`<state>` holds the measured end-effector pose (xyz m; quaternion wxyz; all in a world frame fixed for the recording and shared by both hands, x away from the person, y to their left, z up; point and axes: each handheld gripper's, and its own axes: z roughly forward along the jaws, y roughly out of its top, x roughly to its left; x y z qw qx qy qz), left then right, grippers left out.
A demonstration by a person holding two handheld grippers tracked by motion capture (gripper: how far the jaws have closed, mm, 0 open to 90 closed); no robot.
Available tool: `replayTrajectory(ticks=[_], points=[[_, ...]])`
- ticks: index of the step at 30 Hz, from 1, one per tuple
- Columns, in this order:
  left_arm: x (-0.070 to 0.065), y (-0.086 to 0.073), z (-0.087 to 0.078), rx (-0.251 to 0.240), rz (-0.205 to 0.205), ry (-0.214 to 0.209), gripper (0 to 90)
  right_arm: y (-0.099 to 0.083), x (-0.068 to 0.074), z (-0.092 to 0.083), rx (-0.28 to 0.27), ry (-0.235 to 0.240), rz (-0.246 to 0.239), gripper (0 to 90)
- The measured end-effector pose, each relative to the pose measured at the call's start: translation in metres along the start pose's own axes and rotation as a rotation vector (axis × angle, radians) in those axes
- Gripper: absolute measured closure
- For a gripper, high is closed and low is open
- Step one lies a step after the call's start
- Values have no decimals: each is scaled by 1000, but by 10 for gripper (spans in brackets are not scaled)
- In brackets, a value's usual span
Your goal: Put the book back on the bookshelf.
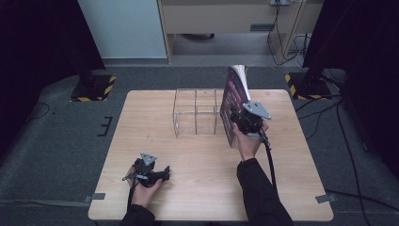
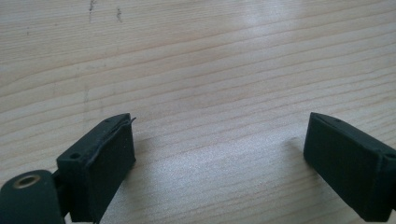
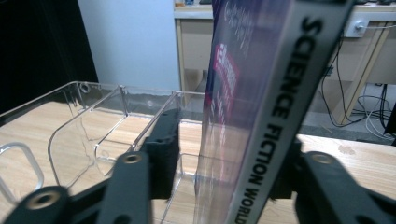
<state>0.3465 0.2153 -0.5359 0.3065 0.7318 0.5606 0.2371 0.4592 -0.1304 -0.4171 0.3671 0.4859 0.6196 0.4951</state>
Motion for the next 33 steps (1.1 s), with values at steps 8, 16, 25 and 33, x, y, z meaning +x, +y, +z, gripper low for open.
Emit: replayTrajectory(ticks=[8,16,25,33], points=[[0,0,0,0,0,0,79,4,-7,-7,-6,59,25,234],[0,0,0,0,0,0,79,0,-22,-28,70,127,22,159],[0,0,0,0,-1,0,79,-32,-44,-46,196,227,17,131],[0,0,0,0,-1,0,79,-77,-74,-69,288,207,-15,120]])
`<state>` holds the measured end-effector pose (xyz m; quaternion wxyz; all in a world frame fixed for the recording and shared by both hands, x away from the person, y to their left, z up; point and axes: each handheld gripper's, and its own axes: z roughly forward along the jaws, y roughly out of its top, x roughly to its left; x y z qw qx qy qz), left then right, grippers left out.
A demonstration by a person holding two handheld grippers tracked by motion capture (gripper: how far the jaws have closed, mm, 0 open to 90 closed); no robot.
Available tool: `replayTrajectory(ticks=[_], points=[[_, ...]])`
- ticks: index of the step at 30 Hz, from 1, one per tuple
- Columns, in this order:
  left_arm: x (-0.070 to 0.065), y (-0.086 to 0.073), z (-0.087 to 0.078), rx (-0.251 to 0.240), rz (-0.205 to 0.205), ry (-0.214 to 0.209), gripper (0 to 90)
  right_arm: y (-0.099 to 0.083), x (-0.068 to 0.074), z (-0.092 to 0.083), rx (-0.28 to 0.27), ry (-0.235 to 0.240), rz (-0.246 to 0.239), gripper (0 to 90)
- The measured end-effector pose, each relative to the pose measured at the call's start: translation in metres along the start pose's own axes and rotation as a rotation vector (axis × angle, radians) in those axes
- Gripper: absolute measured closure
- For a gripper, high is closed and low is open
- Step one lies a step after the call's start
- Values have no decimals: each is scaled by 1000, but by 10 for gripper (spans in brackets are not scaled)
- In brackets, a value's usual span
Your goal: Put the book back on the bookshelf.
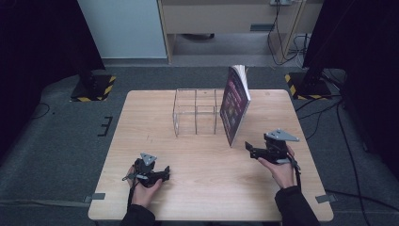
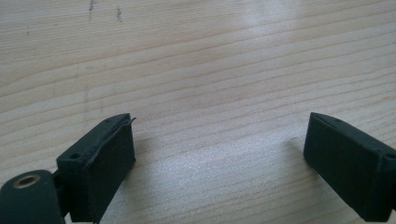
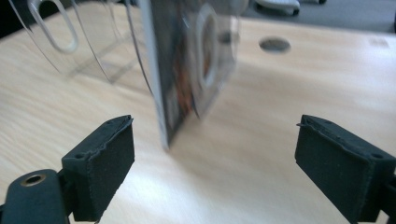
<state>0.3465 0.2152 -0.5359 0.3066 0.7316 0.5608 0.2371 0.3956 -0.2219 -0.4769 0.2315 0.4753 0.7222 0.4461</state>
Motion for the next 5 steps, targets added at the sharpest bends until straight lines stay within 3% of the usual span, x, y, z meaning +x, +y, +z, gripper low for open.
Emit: replayTrajectory(ticks=[3,5], points=[[0,0,0,0,0,0,78,-21,-13,-5,23,-21,16,112],[0,0,0,0,0,0,79,-26,-16,-6,28,-28,16,114]])
